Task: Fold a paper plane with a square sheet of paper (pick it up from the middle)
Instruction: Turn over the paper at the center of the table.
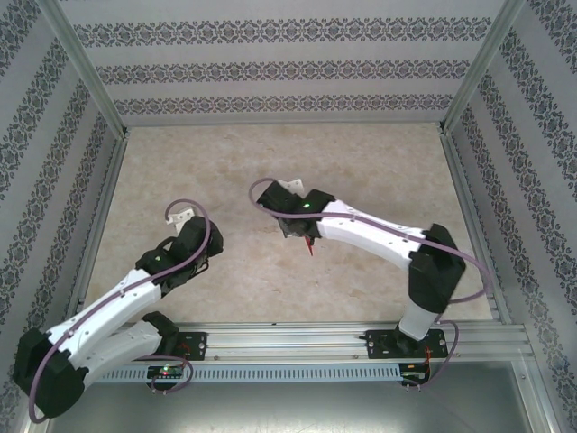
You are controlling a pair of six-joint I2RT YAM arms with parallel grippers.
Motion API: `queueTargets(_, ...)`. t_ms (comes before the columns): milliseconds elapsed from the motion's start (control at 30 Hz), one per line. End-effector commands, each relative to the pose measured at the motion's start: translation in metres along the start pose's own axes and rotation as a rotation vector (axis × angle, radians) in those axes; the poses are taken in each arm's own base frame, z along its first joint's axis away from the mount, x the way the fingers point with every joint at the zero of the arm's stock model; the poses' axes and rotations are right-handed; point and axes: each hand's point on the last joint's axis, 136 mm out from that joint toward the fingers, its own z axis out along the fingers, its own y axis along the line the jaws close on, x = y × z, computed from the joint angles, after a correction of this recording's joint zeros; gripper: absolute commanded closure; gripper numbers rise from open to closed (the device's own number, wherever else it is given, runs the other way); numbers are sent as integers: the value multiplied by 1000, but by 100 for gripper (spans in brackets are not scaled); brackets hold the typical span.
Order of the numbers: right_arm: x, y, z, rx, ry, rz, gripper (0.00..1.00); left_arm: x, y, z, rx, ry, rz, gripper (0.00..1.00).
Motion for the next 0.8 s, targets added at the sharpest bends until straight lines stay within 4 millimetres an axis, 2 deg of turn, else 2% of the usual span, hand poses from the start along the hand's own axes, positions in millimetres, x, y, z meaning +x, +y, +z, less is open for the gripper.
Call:
queueTargets(0, 25, -35, 11, 310, 103, -171, 93, -11, 34, -12, -101, -96, -62, 60)
queueTargets(133, 34, -11, 30, 357, 166, -219, 89, -19, 50, -27, -111, -167, -108, 58)
queueTargets(267, 47, 31, 49, 262, 231, -250, 83, -21, 61, -35, -118, -201, -125, 56)
queueTargets(333, 55, 59, 58, 146, 273, -234, 70, -20, 63, -36, -120, -205, -130, 55)
queueTargets(400, 60, 80, 62, 40, 306, -205, 64, -20, 63, -36, -122, -204, -131, 55)
queueTargets(500, 57, 118, 47, -238, 309, -131, 54, -21, 60, -35, -115, -199, -126, 54)
queueTargets(533, 51, 123, 35, -318, 277, -98, 50, -21, 59, -34, -116, -196, -121, 54)
queueTargets(633, 27, 111, 2, -470, 137, 17, 37, -22, 54, -34, -109, -185, -96, 54)
queueTargets(700, 15, 96, -10, -587, 86, 115, 35, -21, 48, -31, -94, -171, -78, 53)
queueTargets(767, 7, 82, -13, -732, 57, 214, 35, -20, 36, -26, -51, -150, -56, 50)
